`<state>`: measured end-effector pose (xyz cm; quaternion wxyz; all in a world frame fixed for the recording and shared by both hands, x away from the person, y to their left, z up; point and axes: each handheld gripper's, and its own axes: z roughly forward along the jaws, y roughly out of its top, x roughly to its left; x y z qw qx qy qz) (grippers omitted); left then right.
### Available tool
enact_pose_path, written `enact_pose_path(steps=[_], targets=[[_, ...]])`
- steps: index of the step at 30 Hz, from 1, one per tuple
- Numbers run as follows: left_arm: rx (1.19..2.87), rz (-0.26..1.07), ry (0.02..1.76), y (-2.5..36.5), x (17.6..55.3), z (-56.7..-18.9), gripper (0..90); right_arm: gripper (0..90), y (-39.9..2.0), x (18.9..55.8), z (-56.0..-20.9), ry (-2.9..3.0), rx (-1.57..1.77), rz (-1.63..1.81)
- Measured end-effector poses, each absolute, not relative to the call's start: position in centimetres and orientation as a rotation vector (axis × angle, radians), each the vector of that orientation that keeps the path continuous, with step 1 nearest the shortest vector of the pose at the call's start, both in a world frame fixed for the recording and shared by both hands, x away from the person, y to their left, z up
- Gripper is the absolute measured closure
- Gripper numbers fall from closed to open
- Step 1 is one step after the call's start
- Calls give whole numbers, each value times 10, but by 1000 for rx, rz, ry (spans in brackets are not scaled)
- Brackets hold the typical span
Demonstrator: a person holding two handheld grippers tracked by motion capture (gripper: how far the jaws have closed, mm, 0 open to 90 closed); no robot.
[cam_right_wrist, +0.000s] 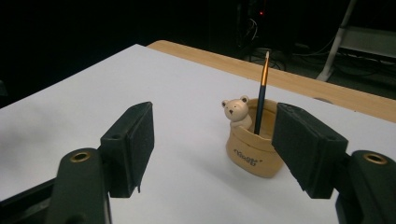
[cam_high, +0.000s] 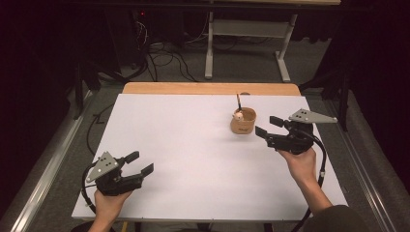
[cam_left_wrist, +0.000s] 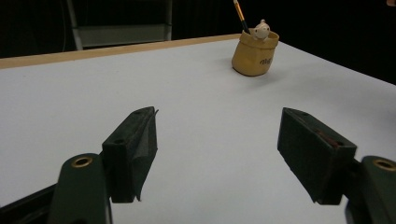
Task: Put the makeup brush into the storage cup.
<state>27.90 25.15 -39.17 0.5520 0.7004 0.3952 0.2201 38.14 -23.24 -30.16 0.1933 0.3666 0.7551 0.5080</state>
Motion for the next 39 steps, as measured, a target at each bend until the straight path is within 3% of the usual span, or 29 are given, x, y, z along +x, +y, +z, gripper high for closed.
enact_pose_path(steps=[39], targets=[[1658, 523, 932, 250, 278, -391, 292, 293, -243, 334, -313, 2112, 1031, 1498]])
